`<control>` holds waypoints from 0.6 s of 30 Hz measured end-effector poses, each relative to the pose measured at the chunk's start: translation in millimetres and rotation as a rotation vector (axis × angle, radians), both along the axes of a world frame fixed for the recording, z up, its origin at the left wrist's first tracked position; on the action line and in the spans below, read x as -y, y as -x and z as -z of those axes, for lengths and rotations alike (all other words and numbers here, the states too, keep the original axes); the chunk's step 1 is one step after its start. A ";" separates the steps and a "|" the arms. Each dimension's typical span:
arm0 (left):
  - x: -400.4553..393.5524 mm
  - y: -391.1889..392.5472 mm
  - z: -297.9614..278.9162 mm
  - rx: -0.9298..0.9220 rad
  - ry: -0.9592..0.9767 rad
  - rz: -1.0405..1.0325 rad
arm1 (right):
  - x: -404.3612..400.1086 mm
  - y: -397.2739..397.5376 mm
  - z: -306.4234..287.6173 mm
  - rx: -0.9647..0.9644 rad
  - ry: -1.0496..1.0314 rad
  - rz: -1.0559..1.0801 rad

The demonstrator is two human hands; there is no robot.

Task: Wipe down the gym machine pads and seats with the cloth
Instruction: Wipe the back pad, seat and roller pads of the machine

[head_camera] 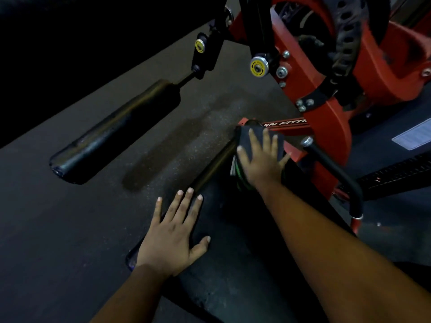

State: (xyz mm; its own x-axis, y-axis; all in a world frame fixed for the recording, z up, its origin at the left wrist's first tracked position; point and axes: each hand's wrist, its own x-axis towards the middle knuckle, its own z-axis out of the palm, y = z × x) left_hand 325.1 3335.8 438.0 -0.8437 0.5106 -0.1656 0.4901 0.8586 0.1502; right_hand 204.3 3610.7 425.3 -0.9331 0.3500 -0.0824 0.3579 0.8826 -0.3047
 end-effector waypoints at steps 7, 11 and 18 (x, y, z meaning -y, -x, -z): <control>0.3 0.2 -4.4 0.050 -0.009 -0.012 | 67.1 -59.0 -6.1 -0.040 -0.034 -0.269; 1.6 -0.3 -2.6 0.051 -0.016 -0.007 | 31.0 -22.0 -9.5 0.028 -0.086 -0.300; 2.3 1.3 -0.5 0.033 -0.026 -0.013 | 51.0 22.6 -18.0 0.049 -0.108 -0.194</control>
